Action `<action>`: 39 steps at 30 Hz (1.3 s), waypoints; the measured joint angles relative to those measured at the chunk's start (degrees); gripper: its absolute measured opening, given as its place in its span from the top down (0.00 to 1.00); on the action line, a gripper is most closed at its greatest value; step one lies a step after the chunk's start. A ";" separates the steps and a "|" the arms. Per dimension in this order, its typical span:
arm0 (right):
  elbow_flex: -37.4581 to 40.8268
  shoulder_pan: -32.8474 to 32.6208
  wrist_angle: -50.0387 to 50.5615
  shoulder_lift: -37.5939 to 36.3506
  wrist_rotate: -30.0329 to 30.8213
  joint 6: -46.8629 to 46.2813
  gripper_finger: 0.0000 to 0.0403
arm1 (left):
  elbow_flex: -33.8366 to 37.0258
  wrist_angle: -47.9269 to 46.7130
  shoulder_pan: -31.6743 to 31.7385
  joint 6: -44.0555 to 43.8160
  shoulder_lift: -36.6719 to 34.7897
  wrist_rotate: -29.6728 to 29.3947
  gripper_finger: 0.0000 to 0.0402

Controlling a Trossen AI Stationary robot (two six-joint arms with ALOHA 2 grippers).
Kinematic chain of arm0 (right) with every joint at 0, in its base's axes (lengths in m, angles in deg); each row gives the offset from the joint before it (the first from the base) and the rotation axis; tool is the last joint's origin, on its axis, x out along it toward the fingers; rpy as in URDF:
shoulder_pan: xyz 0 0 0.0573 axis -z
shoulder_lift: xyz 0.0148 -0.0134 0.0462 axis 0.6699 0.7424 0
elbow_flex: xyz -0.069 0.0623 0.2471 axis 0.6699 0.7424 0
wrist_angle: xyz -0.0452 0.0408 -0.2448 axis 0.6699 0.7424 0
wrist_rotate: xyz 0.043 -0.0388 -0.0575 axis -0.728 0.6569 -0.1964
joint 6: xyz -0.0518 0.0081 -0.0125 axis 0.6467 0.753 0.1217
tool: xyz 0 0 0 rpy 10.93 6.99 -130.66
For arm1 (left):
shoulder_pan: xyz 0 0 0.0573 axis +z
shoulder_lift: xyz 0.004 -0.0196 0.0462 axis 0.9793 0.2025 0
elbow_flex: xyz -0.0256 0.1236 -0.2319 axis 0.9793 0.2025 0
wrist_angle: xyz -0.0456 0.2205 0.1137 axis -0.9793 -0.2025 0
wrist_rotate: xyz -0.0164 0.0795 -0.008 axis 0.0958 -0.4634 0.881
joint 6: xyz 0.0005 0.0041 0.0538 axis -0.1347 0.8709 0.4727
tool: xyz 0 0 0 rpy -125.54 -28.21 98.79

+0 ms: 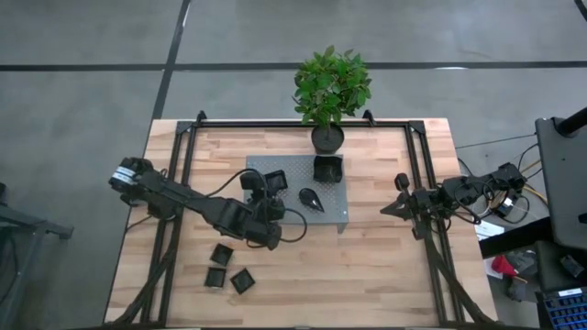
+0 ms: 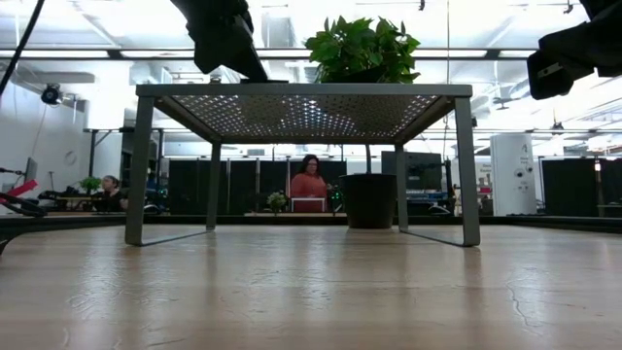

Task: Pick & Place Mini shaped plates
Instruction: Stack the black square plate on the black square plate on the shelf, then stack the black square plate on the black square plates on the shelf

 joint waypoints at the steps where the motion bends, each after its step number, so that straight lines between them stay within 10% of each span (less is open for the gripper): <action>1: 0.00 0.00 0.00 0.00 0.00 0.01 0.98 | 0.00 0.00 0.00 -0.01 0.00 0.00 1.00; 39: -0.01 0.02 0.00 0.02 0.00 -0.13 0.98 | -0.09 1.25 -3.35 -9.69 -0.09 5.69 0.77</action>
